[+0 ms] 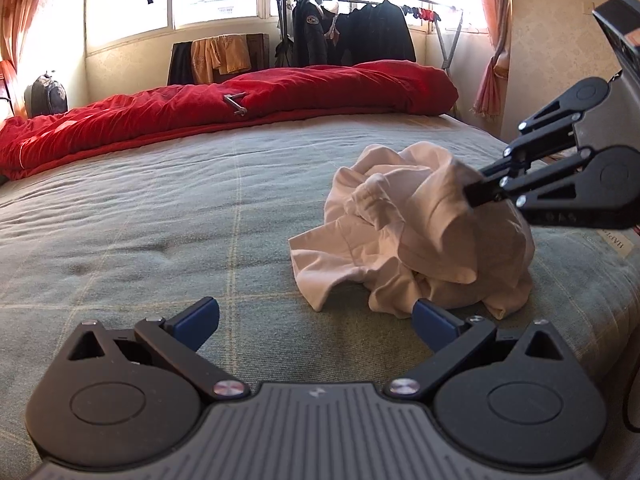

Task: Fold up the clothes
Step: 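Grasp the white T-shirt with the right gripper while the left gripper grasps another edge, then lift the T-shirt with both grippers and shake it open in the air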

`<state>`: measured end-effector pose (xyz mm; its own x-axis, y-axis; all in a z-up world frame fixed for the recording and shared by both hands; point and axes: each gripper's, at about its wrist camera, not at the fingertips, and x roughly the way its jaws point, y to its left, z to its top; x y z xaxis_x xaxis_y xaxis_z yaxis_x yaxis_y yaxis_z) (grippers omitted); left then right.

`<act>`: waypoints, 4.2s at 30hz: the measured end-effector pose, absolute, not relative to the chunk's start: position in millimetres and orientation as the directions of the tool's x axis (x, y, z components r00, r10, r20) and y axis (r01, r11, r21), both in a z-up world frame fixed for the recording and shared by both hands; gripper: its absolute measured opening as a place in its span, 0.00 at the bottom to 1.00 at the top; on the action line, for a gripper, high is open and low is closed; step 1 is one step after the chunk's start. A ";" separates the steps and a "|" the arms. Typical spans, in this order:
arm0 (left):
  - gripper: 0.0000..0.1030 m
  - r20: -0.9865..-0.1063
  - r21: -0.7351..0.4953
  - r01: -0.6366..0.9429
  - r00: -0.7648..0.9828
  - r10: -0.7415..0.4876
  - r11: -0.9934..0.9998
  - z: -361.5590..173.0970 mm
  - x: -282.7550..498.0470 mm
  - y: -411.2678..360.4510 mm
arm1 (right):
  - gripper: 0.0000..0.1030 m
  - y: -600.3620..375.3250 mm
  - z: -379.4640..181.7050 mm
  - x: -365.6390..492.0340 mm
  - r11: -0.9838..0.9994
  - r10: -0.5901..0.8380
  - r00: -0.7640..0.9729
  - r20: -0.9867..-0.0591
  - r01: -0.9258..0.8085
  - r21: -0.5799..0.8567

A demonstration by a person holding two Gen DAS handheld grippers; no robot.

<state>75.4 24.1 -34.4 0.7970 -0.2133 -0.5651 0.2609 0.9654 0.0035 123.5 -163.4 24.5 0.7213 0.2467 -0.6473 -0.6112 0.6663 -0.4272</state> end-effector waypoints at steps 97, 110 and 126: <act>0.06 -0.188 0.614 0.227 0.972 -0.139 0.756 50.2 130.9 -50.5 | 0.46 -243.8 -4.9 79.3 0.739 0.213 0.796 -0.567 -0.511 -0.440; 0.07 -0.241 0.590 0.247 0.963 -0.125 0.769 49.6 136.6 -36.9 | 0.44 -231.2 -17.0 81.1 0.666 0.105 0.904 -0.415 -0.373 -0.646; 0.05 -0.337 0.408 0.339 0.919 -0.205 0.848 76.4 123.1 15.3 | 0.10 -284.7 79.9 88.1 0.835 0.403 0.838 -0.369 -0.502 -0.226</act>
